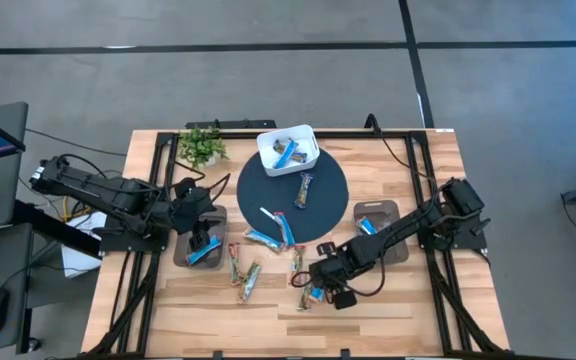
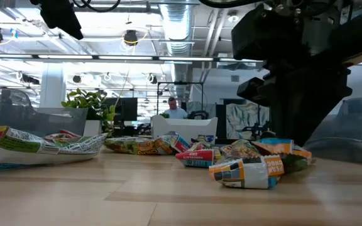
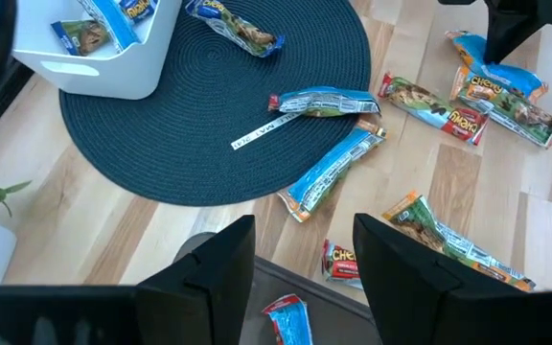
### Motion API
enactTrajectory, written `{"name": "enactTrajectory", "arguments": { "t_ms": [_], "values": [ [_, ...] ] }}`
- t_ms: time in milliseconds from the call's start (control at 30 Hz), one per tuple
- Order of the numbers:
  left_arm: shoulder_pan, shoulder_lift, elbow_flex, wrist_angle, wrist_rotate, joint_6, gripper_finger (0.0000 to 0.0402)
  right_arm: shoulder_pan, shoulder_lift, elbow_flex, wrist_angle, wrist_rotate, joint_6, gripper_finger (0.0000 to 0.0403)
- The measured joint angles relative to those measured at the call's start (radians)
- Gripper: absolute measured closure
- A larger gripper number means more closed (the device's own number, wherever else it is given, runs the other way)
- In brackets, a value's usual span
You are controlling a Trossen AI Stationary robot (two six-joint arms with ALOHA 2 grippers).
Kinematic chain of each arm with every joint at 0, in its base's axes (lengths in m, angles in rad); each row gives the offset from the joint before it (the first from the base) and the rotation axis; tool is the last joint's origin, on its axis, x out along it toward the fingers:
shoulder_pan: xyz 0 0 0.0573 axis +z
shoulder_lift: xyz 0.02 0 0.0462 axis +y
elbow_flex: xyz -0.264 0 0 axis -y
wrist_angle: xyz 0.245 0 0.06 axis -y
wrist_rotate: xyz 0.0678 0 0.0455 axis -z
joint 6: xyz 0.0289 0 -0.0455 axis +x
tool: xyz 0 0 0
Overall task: Pick and place Granola Bars by type
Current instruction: Put the yellow granola bar into the right black bin
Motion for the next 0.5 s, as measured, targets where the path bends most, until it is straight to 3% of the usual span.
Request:
{"name": "enactTrajectory", "arguments": {
  "t_ms": [267, 500],
  "values": [
    [0.000, 0.000, 0.000, 0.000, -0.002, 0.003, 0.0230, -0.004, -0.017, 0.016, -0.044, 0.010, 0.120, 0.0402],
    [0.001, 0.001, 0.001, 0.002, -0.028, 0.031, 0.0230, -0.020, -0.125, 0.032, -0.082, 0.011, 0.210, 0.0403]
  ]
}}
